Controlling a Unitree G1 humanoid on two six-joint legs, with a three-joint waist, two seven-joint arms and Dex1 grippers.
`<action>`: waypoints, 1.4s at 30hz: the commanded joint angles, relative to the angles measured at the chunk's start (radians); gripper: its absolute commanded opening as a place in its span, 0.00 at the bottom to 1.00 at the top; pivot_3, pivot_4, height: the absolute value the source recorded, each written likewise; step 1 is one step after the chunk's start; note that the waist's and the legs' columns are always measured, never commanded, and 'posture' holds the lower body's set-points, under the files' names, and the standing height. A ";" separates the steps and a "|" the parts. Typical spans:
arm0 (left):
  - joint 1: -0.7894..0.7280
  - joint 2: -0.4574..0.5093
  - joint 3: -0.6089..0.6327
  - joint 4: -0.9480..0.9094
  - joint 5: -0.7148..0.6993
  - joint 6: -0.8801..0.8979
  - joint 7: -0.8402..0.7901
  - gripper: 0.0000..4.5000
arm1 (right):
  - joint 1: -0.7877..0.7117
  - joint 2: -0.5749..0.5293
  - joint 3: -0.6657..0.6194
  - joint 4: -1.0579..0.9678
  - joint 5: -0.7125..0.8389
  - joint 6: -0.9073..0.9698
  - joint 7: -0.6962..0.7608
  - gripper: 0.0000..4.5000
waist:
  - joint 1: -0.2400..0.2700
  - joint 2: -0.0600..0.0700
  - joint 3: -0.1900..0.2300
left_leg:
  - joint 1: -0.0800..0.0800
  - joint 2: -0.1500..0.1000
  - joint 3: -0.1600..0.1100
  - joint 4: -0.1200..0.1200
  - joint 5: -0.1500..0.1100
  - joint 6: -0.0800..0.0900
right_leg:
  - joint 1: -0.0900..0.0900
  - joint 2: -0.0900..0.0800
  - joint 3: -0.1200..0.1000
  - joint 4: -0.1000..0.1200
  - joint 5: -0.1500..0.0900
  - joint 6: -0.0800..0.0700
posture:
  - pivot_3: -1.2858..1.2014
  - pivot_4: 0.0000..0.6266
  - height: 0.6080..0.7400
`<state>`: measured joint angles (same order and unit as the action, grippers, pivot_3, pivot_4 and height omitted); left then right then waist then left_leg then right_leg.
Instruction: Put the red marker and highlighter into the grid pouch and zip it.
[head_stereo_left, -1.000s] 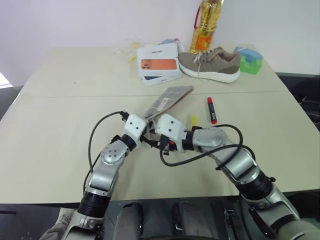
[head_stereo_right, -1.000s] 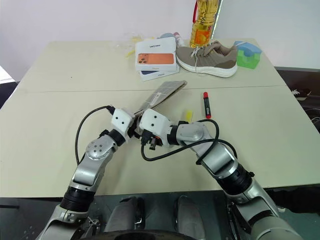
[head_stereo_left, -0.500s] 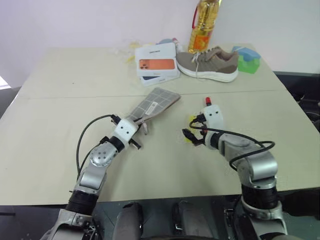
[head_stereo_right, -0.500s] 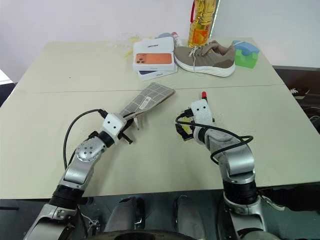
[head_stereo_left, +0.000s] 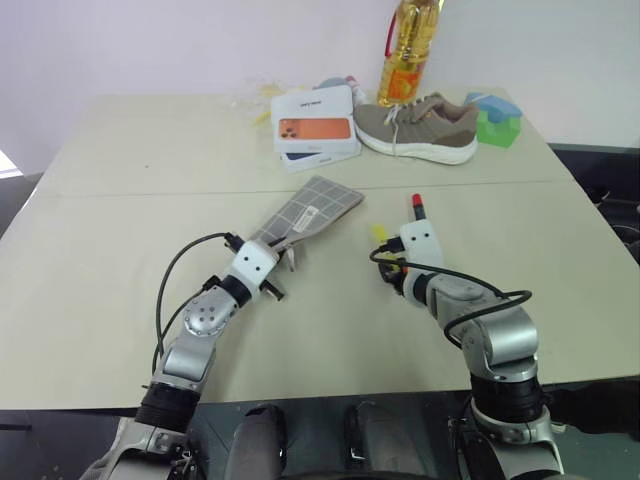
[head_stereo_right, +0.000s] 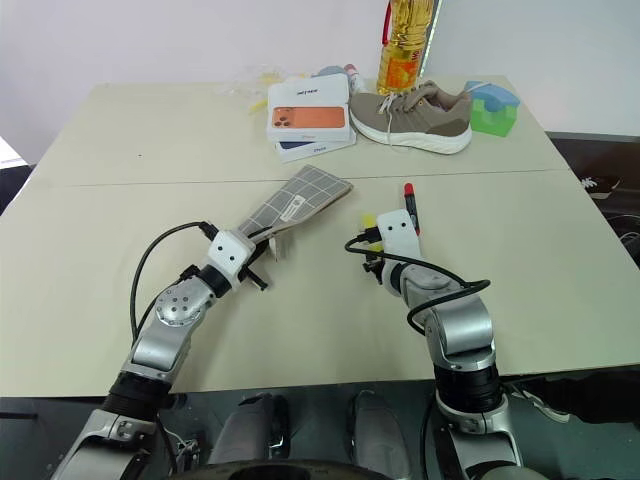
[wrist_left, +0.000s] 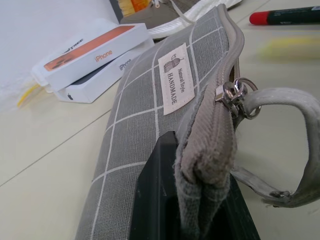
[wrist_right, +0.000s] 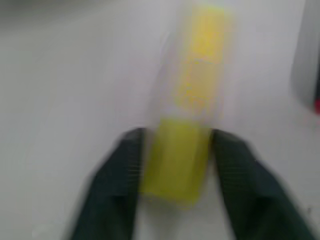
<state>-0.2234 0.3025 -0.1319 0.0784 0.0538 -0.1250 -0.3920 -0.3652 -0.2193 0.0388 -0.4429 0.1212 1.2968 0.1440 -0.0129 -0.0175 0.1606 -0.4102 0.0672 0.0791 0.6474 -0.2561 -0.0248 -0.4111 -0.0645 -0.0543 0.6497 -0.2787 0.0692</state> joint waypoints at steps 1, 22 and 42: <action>0.002 -0.006 0.023 -0.018 -0.027 -0.021 -0.002 0.00 | -0.005 -0.064 0.040 -0.016 -0.015 -0.074 0.026 0.19 | 0.000 0.000 0.000 | 0.000 0.000 0.000 0.000 0.000 0.000 | 0.000 0.000 0.000 0.000 0.000 0.000 | 0.52 0.24 1.00; -0.013 -0.038 0.056 -0.045 -0.152 -0.012 -0.073 0.00 | -0.041 -0.360 0.129 -0.013 -0.098 -0.549 0.285 0.19 | 0.003 0.000 0.001 | 0.000 -0.001 0.000 0.001 0.000 0.000 | 0.001 0.001 0.000 -0.001 0.000 0.000 | 0.52 0.24 1.00; -0.009 -0.030 0.052 -0.019 -0.142 -0.016 -0.094 0.00 | -0.056 -0.340 0.063 -0.047 -0.079 -0.471 0.297 0.19 | 0.003 0.000 0.001 | 0.000 -0.001 0.001 0.001 0.000 0.000 | 0.001 0.001 0.000 -0.001 0.000 0.000 | 0.52 0.24 1.00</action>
<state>-0.2319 0.2711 -0.0841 0.0753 -0.0869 -0.1251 -0.4816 -0.4003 -0.5674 0.1342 -0.4364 0.0276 0.8250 0.4429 -0.0100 -0.0179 0.1616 -0.4103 0.0666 0.0796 0.6480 -0.2560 -0.0249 -0.4105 -0.0638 -0.0546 0.6492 -0.2789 0.0696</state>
